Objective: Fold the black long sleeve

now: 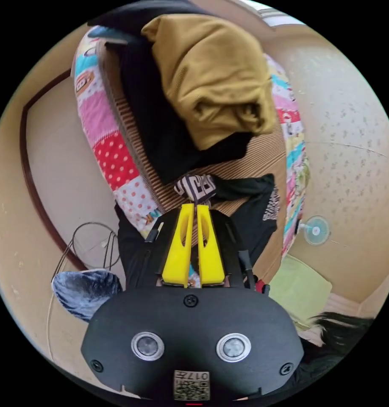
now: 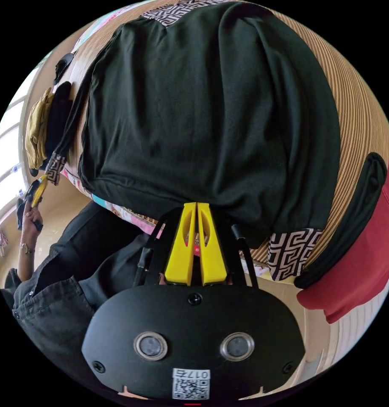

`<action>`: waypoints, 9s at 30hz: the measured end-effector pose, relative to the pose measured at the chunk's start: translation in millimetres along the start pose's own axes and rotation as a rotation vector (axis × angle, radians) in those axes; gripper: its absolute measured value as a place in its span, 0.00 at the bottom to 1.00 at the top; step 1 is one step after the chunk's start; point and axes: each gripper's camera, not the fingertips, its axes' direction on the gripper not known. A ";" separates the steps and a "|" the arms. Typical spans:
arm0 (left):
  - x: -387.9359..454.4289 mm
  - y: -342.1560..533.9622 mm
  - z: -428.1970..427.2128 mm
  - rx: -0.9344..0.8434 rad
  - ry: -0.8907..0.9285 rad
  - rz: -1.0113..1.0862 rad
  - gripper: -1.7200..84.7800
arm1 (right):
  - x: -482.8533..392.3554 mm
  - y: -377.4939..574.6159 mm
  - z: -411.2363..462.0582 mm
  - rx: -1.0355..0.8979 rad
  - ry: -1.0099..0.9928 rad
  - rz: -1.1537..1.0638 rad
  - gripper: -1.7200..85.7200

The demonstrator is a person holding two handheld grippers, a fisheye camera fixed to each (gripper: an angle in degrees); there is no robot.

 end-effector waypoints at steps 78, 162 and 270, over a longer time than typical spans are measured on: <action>132.6 161.9 151.9 -0.604 -0.627 0.536 0.01 | 331.6 393.2 -33.0 0.795 -1.574 1.532 0.16; -6.5 37.4 0.9 -0.915 -0.617 0.632 0.11 | 18.6 222.3 -60.7 -0.089 -0.478 0.137 0.06; 165.1 87.6 413.7 -0.593 -0.135 0.618 0.16 | 235.0 424.1 -175.4 0.608 -1.812 0.568 0.08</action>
